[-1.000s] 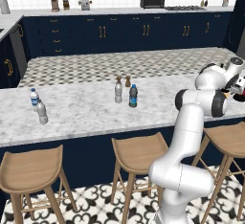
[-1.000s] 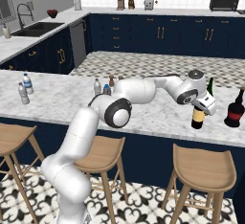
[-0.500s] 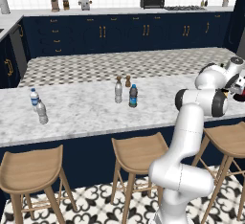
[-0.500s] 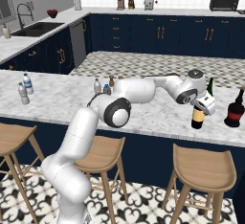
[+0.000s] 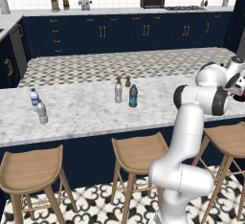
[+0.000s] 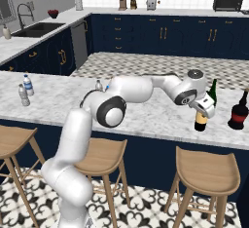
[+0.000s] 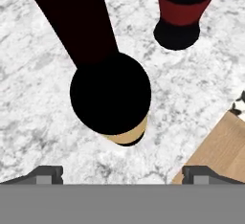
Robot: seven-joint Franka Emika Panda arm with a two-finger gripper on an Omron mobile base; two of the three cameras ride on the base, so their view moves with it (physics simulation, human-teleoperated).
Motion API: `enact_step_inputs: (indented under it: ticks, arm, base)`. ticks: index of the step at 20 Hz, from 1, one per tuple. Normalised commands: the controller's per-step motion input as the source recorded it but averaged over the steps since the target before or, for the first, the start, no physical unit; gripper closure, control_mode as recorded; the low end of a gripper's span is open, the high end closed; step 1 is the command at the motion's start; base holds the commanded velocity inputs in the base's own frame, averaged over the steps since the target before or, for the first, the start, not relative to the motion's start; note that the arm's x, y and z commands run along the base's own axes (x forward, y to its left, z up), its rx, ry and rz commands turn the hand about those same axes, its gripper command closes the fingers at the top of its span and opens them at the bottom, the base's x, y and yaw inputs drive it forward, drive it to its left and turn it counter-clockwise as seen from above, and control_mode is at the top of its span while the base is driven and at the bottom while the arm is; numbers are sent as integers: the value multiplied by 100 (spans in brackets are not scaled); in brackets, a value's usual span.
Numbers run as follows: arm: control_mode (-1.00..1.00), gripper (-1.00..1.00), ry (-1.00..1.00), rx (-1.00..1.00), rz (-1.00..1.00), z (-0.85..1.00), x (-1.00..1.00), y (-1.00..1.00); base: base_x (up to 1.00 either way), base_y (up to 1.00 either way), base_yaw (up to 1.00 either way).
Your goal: Move the plastic bottles in the middle to the plastics group, and the glass bottles in the middle to the glass group.
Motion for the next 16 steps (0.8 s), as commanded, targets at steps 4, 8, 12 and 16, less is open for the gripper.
enact_step_inputs:
  ticks: [4,8,12,16]
  arm:
    - [-100,-100,0,0,0,0,-47,26]
    - [-100,-100,-1,0,2,8,-49,49]
    - [-100,-100,0,0,5,22,-44,61]
    - [-100,-100,0,0,13,28,-42,74]
  base:
    - [0,0,0]
    - [0,0,0]
    - [0,0,0]
    - [0,0,0]
